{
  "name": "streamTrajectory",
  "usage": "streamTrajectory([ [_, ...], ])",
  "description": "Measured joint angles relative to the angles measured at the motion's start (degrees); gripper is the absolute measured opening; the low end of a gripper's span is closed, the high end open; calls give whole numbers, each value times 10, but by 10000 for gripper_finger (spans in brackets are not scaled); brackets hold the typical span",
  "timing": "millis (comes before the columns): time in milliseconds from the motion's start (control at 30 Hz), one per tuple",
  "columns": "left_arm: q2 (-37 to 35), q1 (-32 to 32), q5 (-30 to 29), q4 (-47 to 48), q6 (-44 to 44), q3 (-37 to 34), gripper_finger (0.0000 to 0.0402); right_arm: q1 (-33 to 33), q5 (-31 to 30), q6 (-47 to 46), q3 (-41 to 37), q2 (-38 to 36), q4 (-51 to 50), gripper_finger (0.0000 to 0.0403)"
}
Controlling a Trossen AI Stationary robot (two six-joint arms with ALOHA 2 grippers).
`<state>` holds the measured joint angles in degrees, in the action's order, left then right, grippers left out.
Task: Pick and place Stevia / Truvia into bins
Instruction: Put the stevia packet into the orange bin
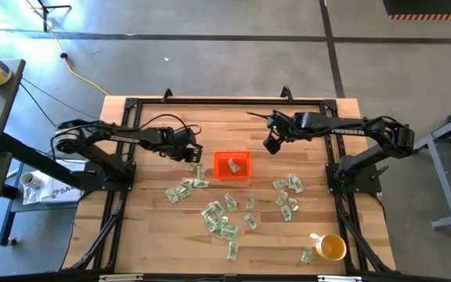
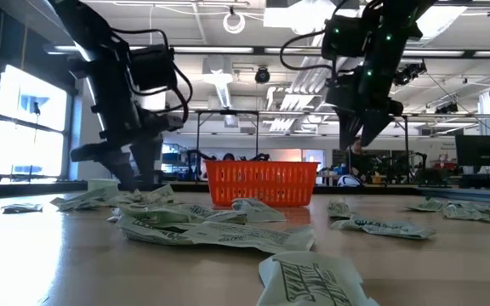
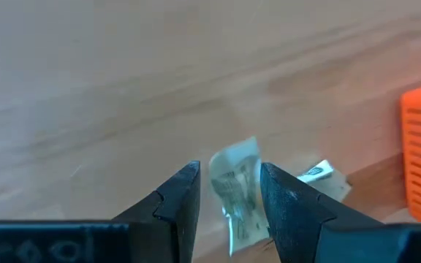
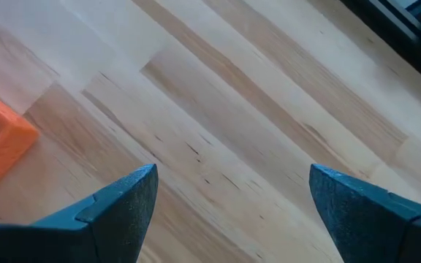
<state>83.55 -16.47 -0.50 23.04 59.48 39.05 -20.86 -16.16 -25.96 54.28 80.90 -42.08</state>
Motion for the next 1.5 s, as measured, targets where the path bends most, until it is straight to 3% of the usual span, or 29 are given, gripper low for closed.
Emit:
streamTrajectory([
  [467, 28, 42, -33, 10, 12, 1, 168, 0, -3, 11, 0, 1, -15, 346],
  [833, 31, 42, 1, 16, 4, 15, 22, -1, -22, 21, 0, -3, -16, 346],
  [933, 22, 44, -1, 39, -11, 50, 23, 0, -46, 19, 0, -26, -5, 346],
  [1100, 1, 51, -80, 118, -60, 157, 27, -2, -113, 15, 0, -96, -2, 346],
  [1200, 0, 69, -116, 112, -127, 225, 23, -12, -125, 25, 0, -139, -7, 346],
  [1333, 33, 72, -112, 60, -200, 284, 23, -40, -91, 31, 0, -172, -37, 346],
  [1500, 122, 64, -27, 57, -219, 312, 26, -55, -54, 56, 0, -170, -67, 346],
])
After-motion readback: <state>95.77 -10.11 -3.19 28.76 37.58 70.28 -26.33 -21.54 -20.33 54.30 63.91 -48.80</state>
